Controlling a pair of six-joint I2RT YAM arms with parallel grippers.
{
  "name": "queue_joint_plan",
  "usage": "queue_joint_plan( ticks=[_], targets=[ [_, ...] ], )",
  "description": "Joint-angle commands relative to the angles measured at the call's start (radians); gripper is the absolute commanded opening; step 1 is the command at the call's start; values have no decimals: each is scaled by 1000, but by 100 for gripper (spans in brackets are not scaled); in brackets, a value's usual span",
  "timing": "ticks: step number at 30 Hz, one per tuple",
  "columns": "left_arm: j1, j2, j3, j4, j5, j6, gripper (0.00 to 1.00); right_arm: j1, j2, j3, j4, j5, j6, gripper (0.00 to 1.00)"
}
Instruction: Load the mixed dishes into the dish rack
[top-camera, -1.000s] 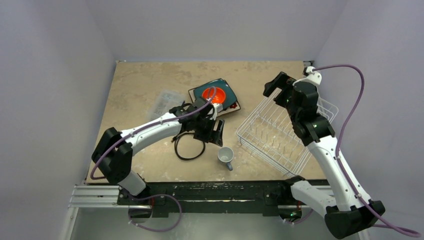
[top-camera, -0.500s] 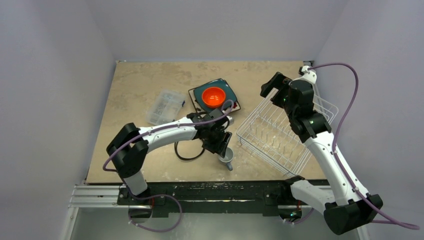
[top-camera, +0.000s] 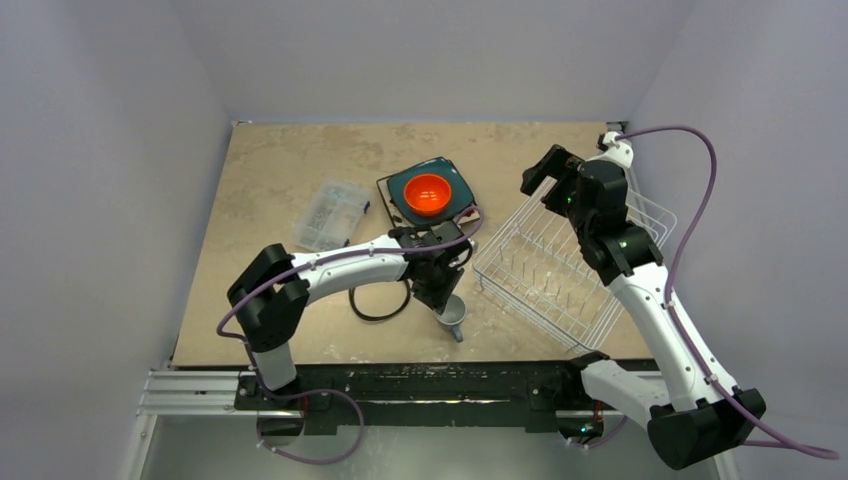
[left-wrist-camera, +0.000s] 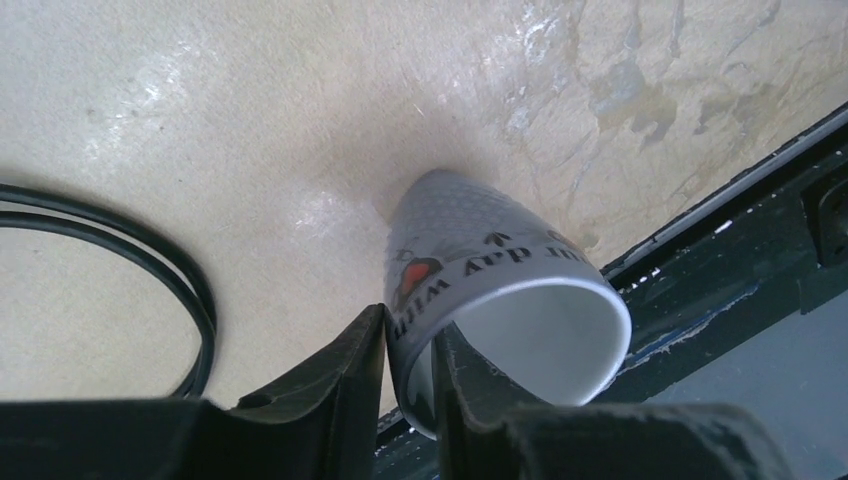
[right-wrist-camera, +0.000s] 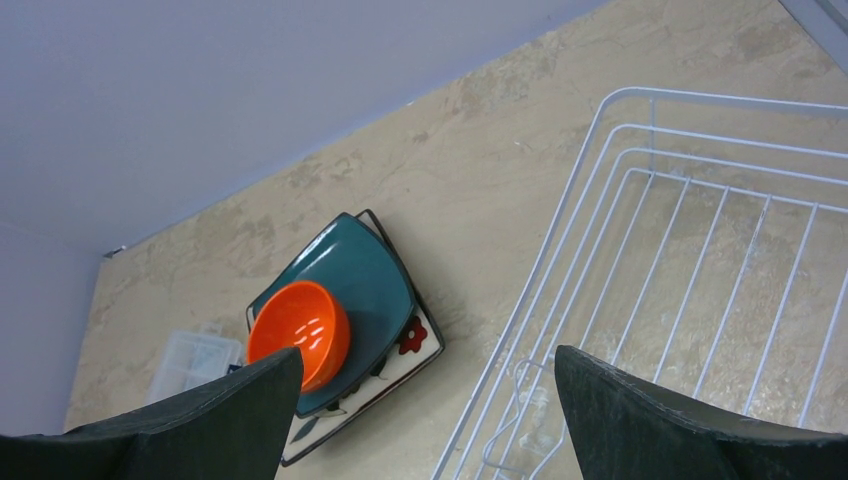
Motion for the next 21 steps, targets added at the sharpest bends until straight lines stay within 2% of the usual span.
queue_joint_plan(
  ticks=[1, 6, 9, 13, 18, 21],
  targets=[
    [-3, -19, 44, -33, -67, 32, 18, -4, -19, 20, -8, 10, -6, 99],
    [-2, -62, 62, -58, -136, 61, 0, -3, -17, 20, -11, 7, -8, 99],
    [-2, -150, 45, -42, -175, 86, 0, -3, -16, 25, -15, 1, -15, 99],
    [16, -382, -21, 44, -281, 131, 0, -4, -17, 52, -48, 8, -38, 99],
    [186, -627, -4, 204, -127, 112, 0, -3, -42, 6, -36, -40, -43, 99],
    [286, -681, 50, 251, -92, 111, 0, -3, -42, -30, -12, -184, -65, 99]
  ],
)
